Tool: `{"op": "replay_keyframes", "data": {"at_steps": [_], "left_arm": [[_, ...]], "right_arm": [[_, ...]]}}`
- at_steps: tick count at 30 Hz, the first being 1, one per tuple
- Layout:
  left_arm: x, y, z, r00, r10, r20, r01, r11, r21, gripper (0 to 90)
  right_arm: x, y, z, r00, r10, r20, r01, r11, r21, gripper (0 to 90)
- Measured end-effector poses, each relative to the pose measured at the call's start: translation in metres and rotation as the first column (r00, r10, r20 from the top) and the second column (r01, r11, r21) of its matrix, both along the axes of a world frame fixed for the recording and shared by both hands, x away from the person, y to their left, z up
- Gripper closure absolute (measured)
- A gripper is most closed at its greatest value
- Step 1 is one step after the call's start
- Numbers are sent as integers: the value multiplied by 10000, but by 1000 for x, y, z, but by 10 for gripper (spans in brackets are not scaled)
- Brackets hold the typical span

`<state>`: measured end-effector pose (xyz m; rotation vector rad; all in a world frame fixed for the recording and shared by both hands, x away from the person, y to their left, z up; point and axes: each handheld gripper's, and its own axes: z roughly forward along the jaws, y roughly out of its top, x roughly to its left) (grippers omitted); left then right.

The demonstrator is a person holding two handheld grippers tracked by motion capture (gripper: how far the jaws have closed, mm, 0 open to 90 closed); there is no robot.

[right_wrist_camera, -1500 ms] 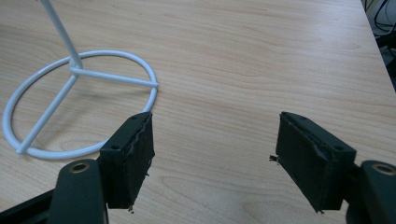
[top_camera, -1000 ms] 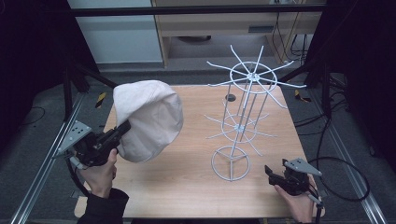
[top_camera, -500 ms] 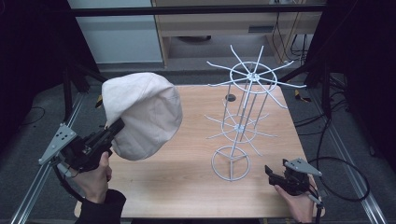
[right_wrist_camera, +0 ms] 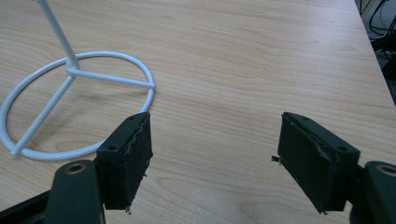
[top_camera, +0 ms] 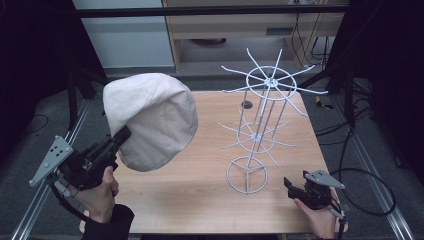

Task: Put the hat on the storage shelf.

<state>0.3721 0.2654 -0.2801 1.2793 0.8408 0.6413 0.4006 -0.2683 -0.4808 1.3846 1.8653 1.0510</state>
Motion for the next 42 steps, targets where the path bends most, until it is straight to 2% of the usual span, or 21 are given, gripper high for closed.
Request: {"op": "replay_keyframes", "data": {"at_steps": [6, 13, 19, 30, 37, 42], "left_arm": [[0, -2, 5, 9994, -185, 282, 191, 9996, -212, 884], [2, 0, 11, 9979, -286, 589, 329, 9968, -734, 884], [0, -4, 18, 9941, -325, 1039, 417, 9953, -871, 884], [-1, -17, 30, 9882, -685, 1373, 844, 9899, -1141, 883], [-3, -18, 33, 9837, -926, 1542, 1145, 9836, -1393, 884], [-5, -19, 35, 9809, -1003, 1663, 1240, 9825, -1388, 883]], "right_arm": [[0, -1, 0, 10000, -28, 10, 28, 10000, 9, 264], [0, -1, 0, 10000, -17, 56, 18, 10000, -24, 263], [0, 0, 0, 10000, -22, 26, 22, 10000, 2, 261], [0, 0, 0, 10000, 13, 21, -13, 10000, -9, 260], [0, -1, 0, 10000, -6, 27, 6, 10000, 18, 260], [0, 0, 0, 10000, -2, 42, 2, 10000, 1, 260]]}}
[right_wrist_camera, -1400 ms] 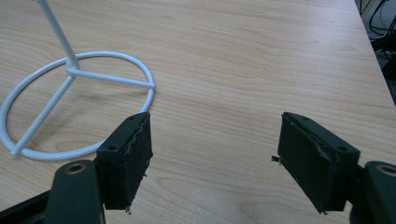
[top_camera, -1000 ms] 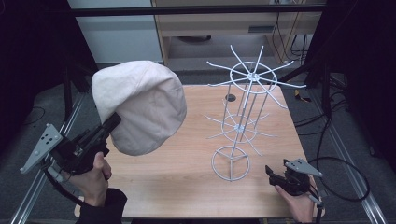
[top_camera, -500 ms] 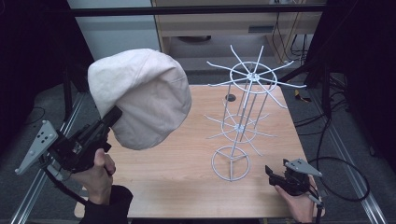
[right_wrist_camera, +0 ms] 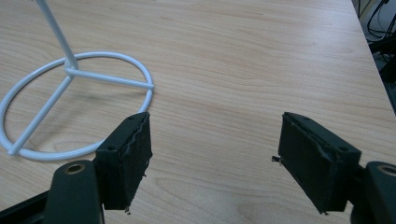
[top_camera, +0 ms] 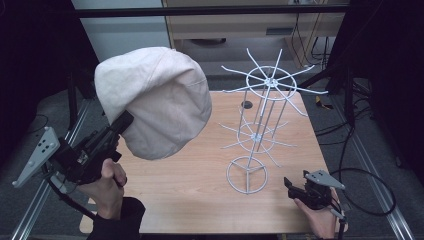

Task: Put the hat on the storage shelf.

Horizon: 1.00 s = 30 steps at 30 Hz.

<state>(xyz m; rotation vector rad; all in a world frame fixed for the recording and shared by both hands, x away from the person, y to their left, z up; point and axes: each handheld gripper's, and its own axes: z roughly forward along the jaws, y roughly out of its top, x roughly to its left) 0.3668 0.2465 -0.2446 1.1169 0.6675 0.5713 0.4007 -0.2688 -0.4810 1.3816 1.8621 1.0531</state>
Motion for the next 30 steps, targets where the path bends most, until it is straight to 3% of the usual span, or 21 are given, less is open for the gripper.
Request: {"op": "replay_keyframes", "data": {"at_steps": [17, 30], "left_arm": [[-4, -11, 13, 9984, -405, 388, 410, 9991, -122, 883], [0, -26, 20, 9968, -667, 452, 676, 9976, -180, 883]], "right_arm": [[0, 0, 0, 10000, 30, -16, -30, 10000, -18, 258], [0, 0, 0, 10000, 26, -20, -26, 10000, 1, 257]]}}
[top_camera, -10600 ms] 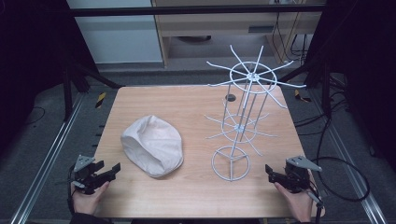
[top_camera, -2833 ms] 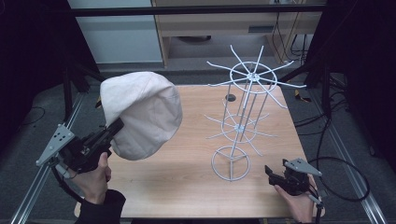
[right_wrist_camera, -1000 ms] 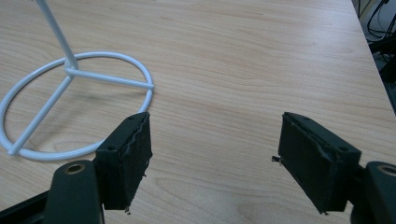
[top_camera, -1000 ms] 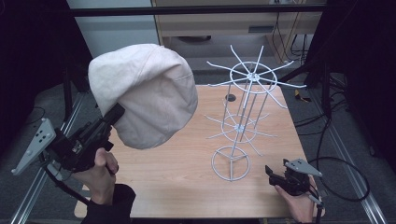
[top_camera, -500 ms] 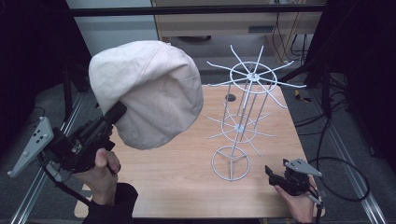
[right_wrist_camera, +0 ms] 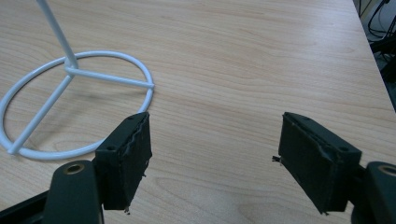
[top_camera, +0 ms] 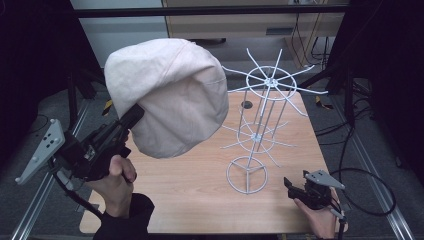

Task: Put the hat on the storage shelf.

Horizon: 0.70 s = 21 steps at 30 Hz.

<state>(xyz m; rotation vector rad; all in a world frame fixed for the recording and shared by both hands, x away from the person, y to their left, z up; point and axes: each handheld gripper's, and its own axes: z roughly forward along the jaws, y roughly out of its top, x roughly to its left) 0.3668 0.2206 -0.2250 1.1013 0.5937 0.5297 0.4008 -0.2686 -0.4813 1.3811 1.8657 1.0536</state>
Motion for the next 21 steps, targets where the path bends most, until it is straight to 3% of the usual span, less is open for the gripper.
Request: {"op": "replay_keyframes", "data": {"at_steps": [14, 21], "left_arm": [[7, -21, 8, 9997, -246, 72, 245, 9996, 142, 884], [16, -26, 5, 9995, -309, -102, 311, 9993, 194, 883]], "right_arm": [[0, 0, 0, 10000, -5, -24, 5, 10000, 45, 258], [0, 1, 0, 10000, 37, -44, -37, 10000, 57, 258]]}}
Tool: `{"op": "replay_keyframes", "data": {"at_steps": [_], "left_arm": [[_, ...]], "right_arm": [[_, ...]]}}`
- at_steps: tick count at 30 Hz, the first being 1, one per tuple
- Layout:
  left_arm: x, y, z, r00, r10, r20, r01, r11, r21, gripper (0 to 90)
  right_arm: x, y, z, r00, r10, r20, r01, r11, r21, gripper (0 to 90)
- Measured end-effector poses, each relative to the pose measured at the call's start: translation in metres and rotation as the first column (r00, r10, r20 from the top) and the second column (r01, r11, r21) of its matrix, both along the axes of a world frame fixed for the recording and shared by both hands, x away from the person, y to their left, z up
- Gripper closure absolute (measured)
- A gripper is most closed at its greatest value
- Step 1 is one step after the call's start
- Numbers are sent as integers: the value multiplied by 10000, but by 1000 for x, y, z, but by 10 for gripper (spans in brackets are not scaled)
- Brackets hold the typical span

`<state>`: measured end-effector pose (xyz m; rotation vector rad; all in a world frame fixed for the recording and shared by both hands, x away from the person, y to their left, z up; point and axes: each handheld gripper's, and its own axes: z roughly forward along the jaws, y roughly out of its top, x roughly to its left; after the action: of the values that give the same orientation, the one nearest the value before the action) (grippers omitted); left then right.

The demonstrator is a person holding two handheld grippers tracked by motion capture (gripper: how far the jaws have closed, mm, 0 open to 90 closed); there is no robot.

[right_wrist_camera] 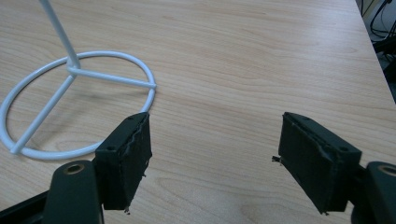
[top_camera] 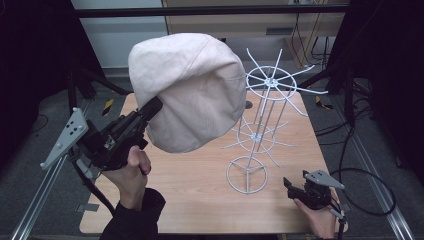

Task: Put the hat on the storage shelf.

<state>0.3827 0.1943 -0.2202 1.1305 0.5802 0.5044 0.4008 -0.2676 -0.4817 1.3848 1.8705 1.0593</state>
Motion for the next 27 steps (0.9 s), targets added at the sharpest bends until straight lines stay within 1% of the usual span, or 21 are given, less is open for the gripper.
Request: {"op": "replay_keyframes", "data": {"at_steps": [3, 8, 12, 14, 19, 24, 27], "left_arm": [[3, -3, -2, 9999, -125, -102, 125, 9999, -16, 884], [4, -10, -4, 9998, -153, -159, 157, 9997, 201, 884], [8, -14, -8, 9994, -186, -305, 196, 9992, 334, 884], [11, -16, -11, 9990, -198, -389, 214, 9989, 421, 883], [18, -19, -18, 9976, -252, -646, 286, 9982, 531, 883], [21, -19, -25, 9964, -264, -806, 321, 9971, 694, 883], [23, -19, -30, 9954, -265, -917, 336, 9965, 768, 883]], "right_arm": [[0, -1, 0, 10000, 5, -2, -5, 10000, -7, 258], [0, -1, 0, 10000, -2, 1, 2, 10000, 23, 258], [0, 0, 0, 10000, -5, 16, 5, 10000, 18, 258], [0, -1, 0, 10000, 12, 52, -12, 10000, -62, 258], [0, -1, 0, 10000, 4, 0, -4, 10000, -10, 258], [0, -2, 0, 10000, 17, 53, -16, 9999, -106, 258], [0, -1, 0, 10000, 23, 10, -23, 10000, -39, 258]]}}
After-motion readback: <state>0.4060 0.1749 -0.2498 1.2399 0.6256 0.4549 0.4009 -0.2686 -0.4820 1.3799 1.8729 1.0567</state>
